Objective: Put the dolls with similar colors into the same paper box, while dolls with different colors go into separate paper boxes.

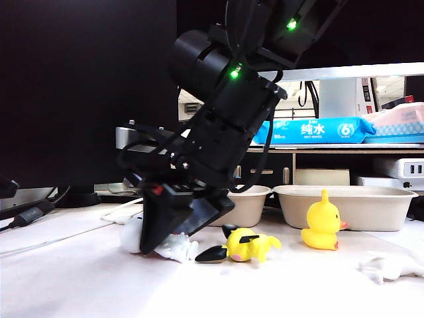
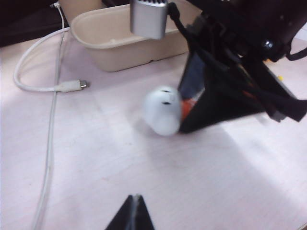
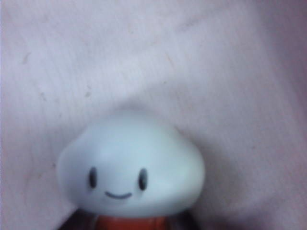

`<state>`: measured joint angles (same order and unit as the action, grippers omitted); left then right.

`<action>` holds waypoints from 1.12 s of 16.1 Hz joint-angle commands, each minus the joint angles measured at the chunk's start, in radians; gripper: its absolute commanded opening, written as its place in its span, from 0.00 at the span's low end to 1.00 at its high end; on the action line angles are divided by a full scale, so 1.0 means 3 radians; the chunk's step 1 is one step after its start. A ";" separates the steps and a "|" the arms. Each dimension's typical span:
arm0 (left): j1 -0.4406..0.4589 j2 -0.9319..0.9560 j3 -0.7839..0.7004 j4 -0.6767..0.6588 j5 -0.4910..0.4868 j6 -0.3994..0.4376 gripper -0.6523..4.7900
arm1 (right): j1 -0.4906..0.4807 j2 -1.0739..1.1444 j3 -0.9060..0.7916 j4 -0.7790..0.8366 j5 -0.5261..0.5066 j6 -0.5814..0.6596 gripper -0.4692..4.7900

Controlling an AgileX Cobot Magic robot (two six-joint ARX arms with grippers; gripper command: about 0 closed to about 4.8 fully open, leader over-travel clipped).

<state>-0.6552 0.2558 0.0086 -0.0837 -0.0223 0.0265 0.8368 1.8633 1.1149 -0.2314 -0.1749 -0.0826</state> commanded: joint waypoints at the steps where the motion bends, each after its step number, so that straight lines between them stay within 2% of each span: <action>1: 0.0001 0.0001 0.0003 0.0036 0.0000 0.0000 0.11 | 0.0009 0.0008 0.0001 -0.0010 -0.0001 0.0000 0.44; 2: 0.0001 0.0001 0.0003 0.0036 0.0000 0.0000 0.11 | 0.0009 0.0008 0.0001 -0.0010 -0.0001 0.0000 0.37; 3: 0.0001 0.0001 0.0003 0.0036 0.0000 0.0000 0.11 | 0.0009 0.0008 0.0001 -0.0008 -0.0001 0.0000 0.35; 9: 0.0001 -0.0032 0.0003 0.0037 0.0000 0.0000 0.11 | 0.0001 -0.0011 0.0154 -0.0154 0.0020 0.0015 0.34; 11: 0.0000 -0.0065 0.0003 0.0038 0.0001 0.0000 0.11 | -0.0004 -0.0080 0.0370 -0.0571 0.0228 0.0024 0.34; 14: 0.0000 -0.0102 0.0003 0.0032 0.0000 0.0000 0.11 | -0.0027 -0.0333 0.0399 -0.0683 0.0383 0.0027 0.35; 17: 0.0000 -0.0314 0.0003 0.0036 -0.0001 0.0000 0.11 | -0.0125 -0.0689 0.0399 -0.0875 0.0862 0.0011 0.35; 18: 0.0000 -0.0413 0.0003 0.0036 0.0000 0.0000 0.11 | -0.0205 -0.0763 0.0397 -0.0893 0.0918 0.0011 0.35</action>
<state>-0.6559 0.1532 0.0086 -0.0883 -0.0223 0.0265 0.7952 1.6493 1.2301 -0.4953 0.0666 -0.0769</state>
